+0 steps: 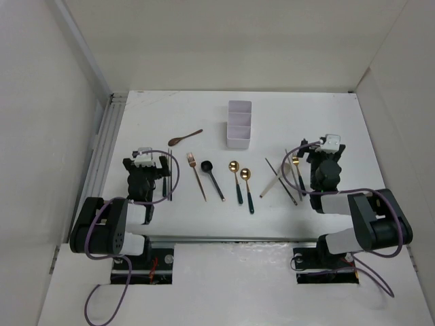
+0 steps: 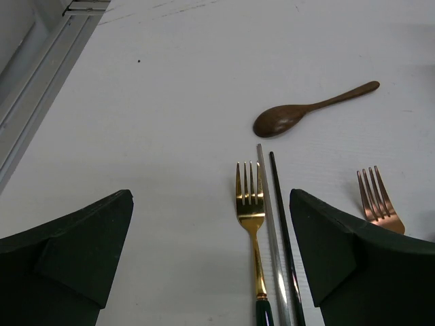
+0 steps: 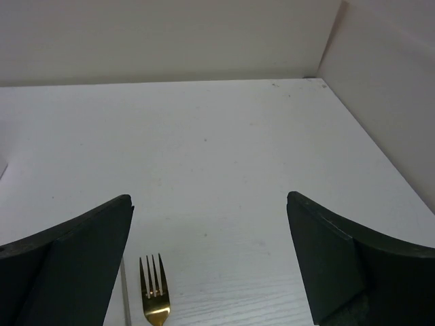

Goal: Sort the eating utensils into containers

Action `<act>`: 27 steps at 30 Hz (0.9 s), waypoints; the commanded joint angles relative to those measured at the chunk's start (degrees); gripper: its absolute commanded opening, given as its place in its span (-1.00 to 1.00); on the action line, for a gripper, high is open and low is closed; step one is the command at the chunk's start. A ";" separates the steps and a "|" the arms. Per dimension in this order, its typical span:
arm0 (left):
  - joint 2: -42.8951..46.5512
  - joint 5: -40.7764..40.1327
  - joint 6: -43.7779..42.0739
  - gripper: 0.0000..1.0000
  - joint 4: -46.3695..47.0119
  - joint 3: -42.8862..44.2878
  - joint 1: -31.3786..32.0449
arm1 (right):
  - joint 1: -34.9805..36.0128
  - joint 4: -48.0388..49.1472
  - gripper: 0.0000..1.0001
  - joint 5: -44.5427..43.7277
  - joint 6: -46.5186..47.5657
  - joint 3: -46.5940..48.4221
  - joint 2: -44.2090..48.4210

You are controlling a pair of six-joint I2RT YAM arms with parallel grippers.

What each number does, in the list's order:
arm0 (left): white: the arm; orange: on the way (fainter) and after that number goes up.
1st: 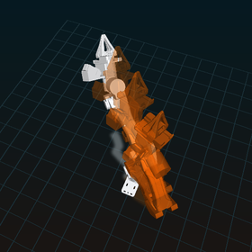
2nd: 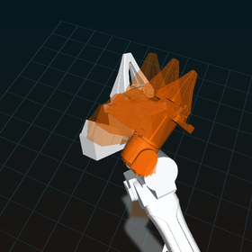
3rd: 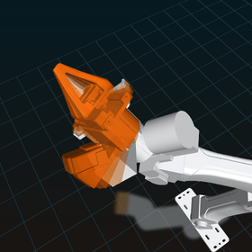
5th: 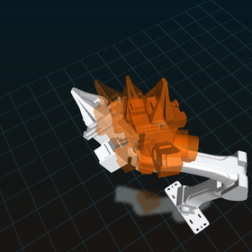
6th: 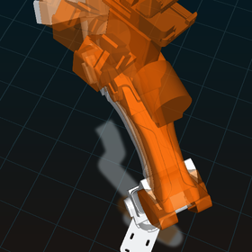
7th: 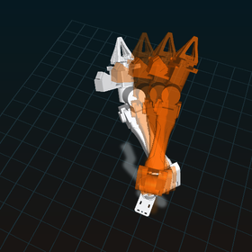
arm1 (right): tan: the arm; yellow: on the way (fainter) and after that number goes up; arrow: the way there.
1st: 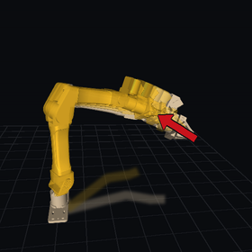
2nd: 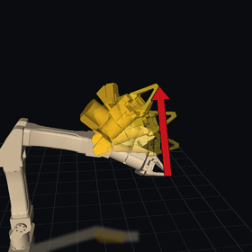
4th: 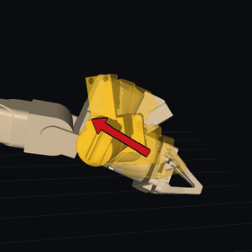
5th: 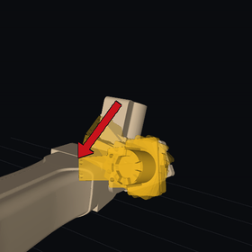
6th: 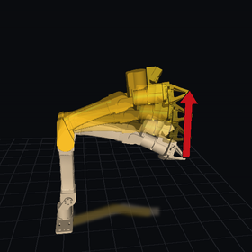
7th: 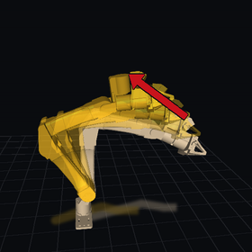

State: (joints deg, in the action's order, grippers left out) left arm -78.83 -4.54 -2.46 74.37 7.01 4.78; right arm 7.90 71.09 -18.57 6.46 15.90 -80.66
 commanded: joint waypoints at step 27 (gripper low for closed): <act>4.65 -0.25 -11.52 1.00 -63.02 49.16 -0.29 | -7.64 -118.10 -0.32 17.76 -10.06 55.91 -3.61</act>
State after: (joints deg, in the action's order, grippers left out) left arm -74.96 -7.51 -13.47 18.98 53.36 4.12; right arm 0.34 -37.30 -8.29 0.43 72.12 -81.03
